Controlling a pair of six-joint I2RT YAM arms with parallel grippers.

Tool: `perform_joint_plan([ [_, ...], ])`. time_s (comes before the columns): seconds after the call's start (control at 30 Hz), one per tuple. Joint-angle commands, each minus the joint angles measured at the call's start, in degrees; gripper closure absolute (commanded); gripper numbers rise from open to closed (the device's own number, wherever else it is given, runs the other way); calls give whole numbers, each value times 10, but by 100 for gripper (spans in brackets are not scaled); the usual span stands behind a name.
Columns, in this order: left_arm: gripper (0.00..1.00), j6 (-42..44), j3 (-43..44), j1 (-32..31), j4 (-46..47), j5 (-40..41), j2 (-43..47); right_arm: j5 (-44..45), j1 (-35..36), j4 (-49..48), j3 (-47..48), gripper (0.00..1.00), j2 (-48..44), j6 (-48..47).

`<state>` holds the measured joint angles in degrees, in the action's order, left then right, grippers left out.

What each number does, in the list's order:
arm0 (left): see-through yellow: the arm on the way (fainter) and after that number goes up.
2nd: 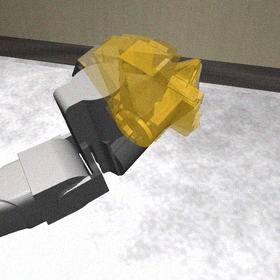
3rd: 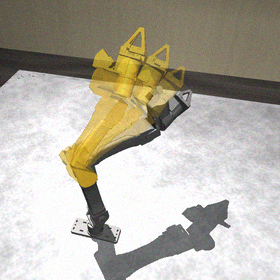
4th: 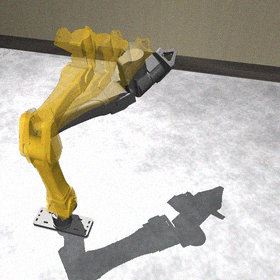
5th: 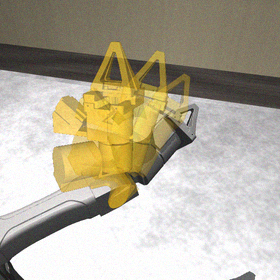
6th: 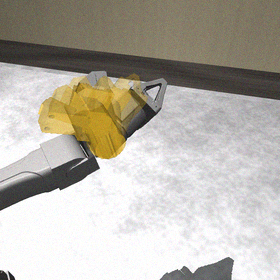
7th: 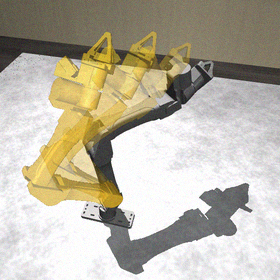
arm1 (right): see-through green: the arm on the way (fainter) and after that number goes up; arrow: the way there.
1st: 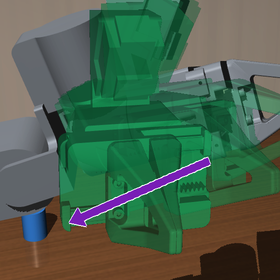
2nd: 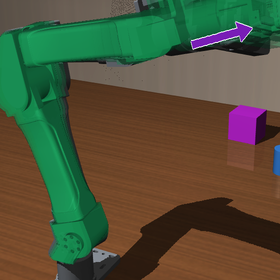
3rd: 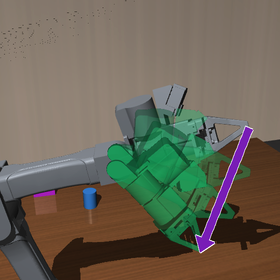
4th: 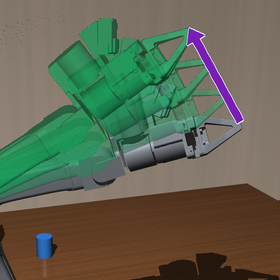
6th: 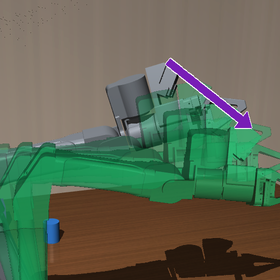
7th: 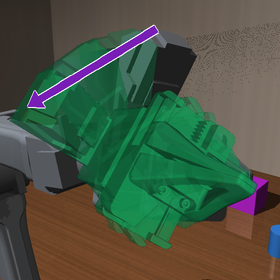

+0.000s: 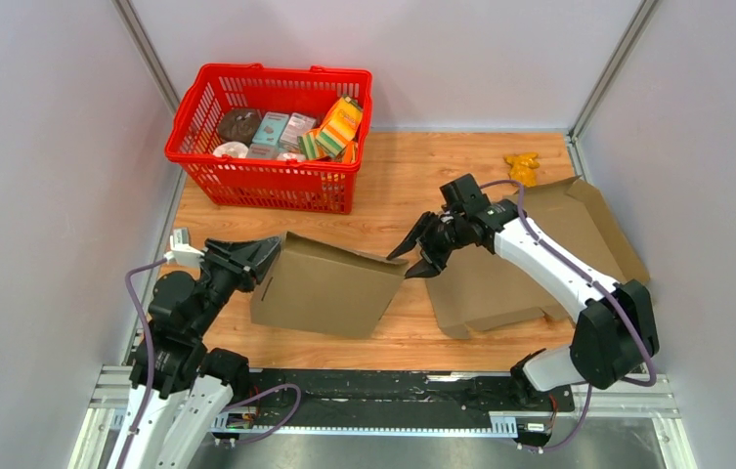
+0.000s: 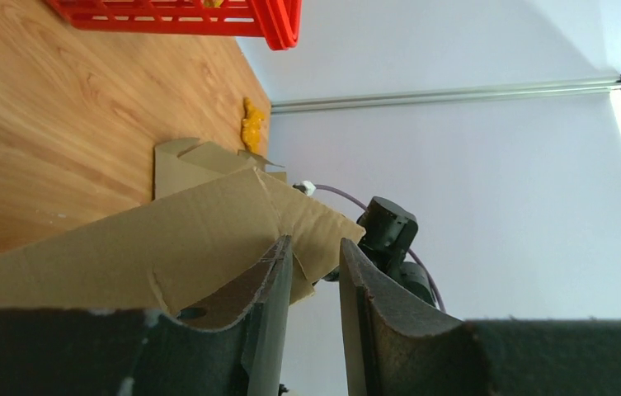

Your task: Fold the paper box

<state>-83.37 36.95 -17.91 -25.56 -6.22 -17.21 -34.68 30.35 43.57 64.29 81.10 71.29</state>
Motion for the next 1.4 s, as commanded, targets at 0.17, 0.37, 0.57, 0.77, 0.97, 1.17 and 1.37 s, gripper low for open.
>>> perform_joint_plan([
  [0.17, 62, 5, -68, -27, -24, -165, -5, -117, 43, -92, 120, 50, -10, -18],
  [0.37, 62, 36, -48, -27, 5, -182, -63, -80, 44, -41, 185, 50, -11, -62],
  [0.57, 62, 59, -66, -28, 21, -168, -65, -35, 45, -8, 204, 49, -20, -101],
  [0.77, 64, 64, -116, -28, 35, -165, -50, 8, 59, -11, 195, 49, -29, -136],
  [0.97, 64, 78, -136, -28, 24, -152, -28, 22, 77, -56, 141, 49, -47, -128],
  [1.17, 65, 80, -143, -28, 0, -154, 1, 43, 103, -100, 86, 49, -82, -128],
  [1.37, 65, 84, -137, -29, -44, -153, 51, 78, 134, -133, 52, 48, -118, -156],
])
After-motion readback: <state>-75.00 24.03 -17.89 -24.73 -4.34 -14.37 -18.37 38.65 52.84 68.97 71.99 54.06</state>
